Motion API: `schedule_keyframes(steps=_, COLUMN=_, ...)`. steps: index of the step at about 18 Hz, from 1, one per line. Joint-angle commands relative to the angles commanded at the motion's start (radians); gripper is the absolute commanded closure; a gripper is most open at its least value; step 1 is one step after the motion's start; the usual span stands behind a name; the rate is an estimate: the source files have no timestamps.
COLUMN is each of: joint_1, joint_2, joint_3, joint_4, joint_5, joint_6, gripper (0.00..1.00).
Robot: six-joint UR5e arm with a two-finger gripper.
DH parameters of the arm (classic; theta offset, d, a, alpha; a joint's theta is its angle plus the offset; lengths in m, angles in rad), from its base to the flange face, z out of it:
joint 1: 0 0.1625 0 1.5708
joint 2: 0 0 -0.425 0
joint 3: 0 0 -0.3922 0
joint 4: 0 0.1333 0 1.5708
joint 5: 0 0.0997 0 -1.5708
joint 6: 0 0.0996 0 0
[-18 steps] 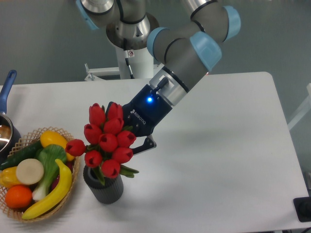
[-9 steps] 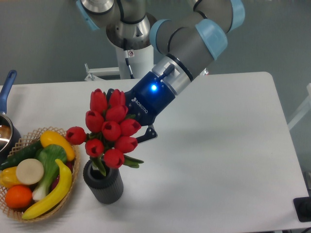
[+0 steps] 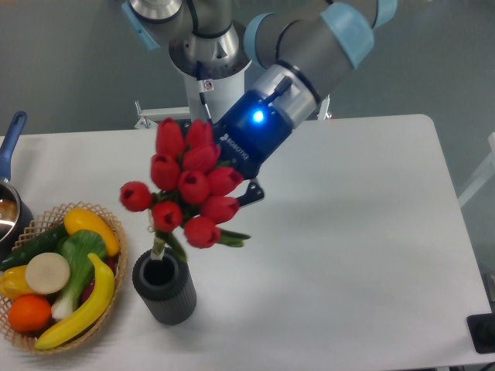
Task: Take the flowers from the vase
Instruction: 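Lift the tulip bunch up out of the grey vase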
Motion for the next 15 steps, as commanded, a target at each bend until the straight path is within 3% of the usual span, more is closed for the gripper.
schedule_keyframes(steps=15, joint_1=0.041, joint_2=0.006, joint_3=-0.005, joint_4=0.000, joint_5=0.000, joint_6=0.006, gripper=0.61)
